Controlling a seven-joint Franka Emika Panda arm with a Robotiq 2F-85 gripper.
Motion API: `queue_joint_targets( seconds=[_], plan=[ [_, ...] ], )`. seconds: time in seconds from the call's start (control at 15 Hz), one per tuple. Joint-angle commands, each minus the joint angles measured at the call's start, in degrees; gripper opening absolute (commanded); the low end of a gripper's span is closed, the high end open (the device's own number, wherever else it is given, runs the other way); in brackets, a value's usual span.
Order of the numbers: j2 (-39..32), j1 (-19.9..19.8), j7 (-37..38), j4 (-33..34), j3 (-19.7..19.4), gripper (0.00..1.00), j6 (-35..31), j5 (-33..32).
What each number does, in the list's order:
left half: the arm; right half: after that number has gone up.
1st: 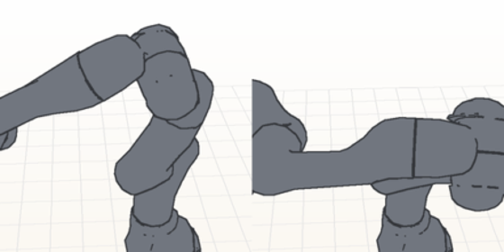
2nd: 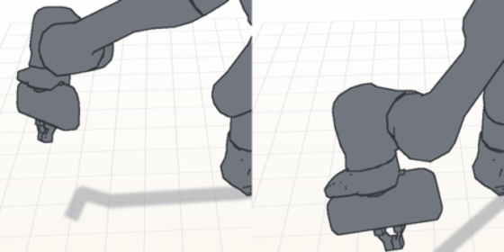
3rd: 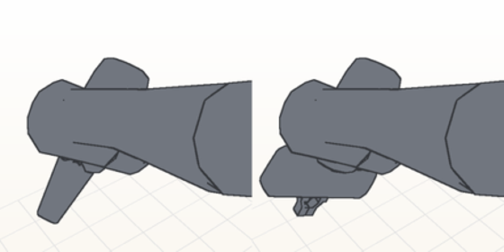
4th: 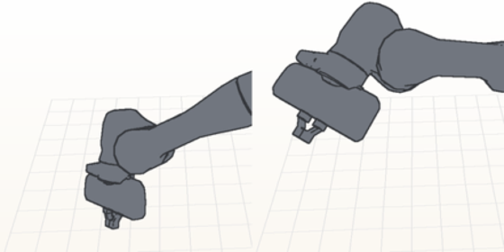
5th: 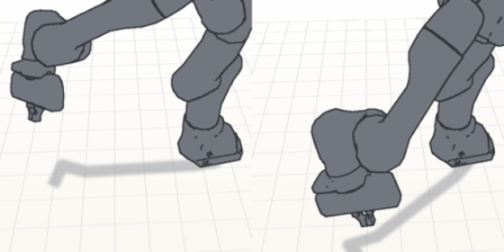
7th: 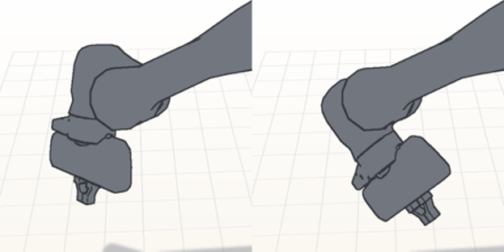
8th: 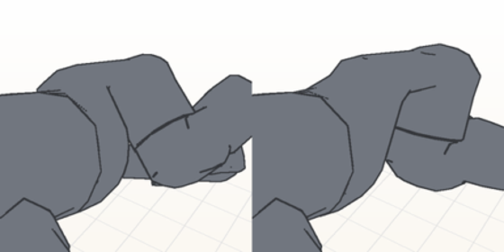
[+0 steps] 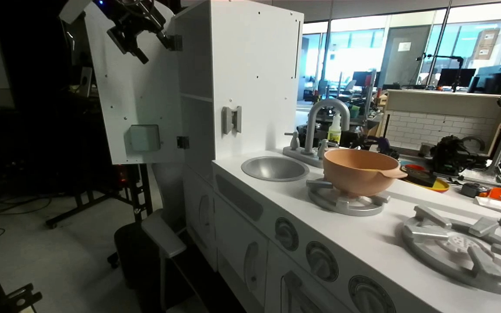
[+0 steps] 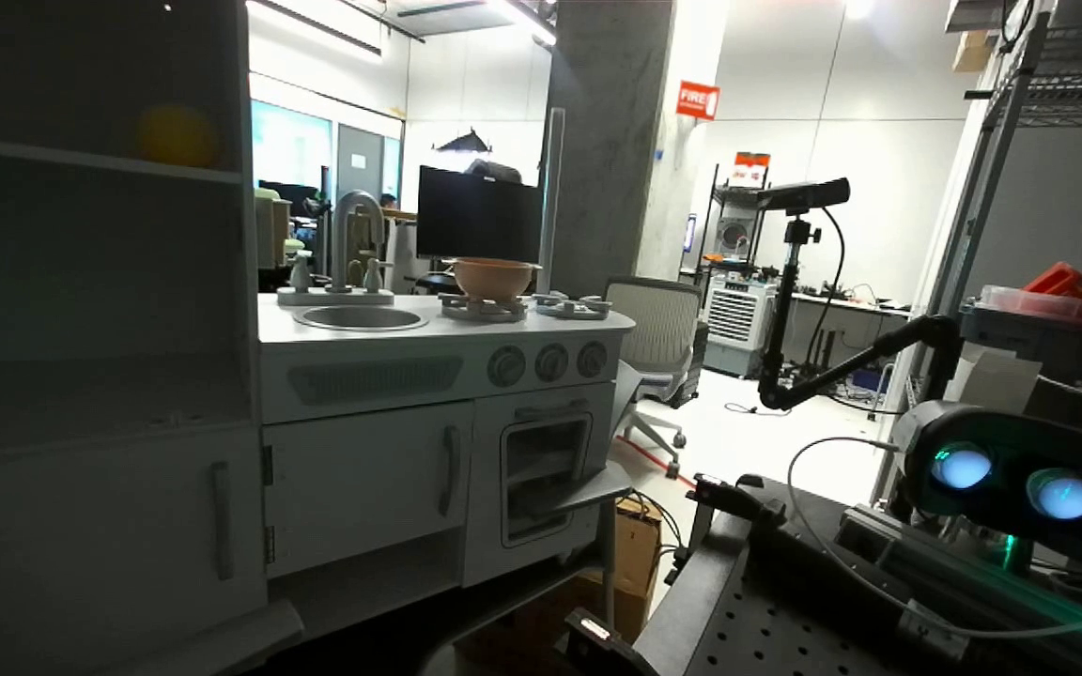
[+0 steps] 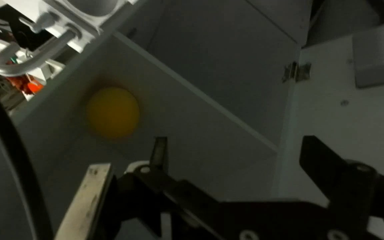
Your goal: Open the top cabinet door and put an orange plushie and the maize in the top compartment of the cabinet
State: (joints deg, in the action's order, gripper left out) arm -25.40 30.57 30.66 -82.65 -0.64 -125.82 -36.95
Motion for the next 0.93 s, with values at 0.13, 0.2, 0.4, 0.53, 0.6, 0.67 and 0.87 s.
queue_joint_targets(
  seconds=[0.13, 0.2, 0.4, 0.53, 0.6, 0.67, 0.87],
  plan=[
    [15.1, -9.6, -15.4, -17.3, 3.8, 1.00, 9.4, 10.0],
    [17.2, -11.3, -17.4, -18.4, 3.8, 1.00, 12.0, 11.6],
    [22.7, -16.9, -21.3, -23.5, 3.0, 1.00, 15.2, 15.2],
    [24.8, -21.4, -22.8, -26.8, 1.5, 1.00, 14.5, 17.4],
    [26.8, -23.2, -23.3, -27.6, 0.9, 1.00, 15.8, 18.1],
    [27.5, -25.0, -23.5, -28.4, 0.3, 1.00, 15.9, 18.7],
    [27.6, -30.0, -23.2, -28.8, -2.2, 1.00, 15.1, 20.5]
  ],
)
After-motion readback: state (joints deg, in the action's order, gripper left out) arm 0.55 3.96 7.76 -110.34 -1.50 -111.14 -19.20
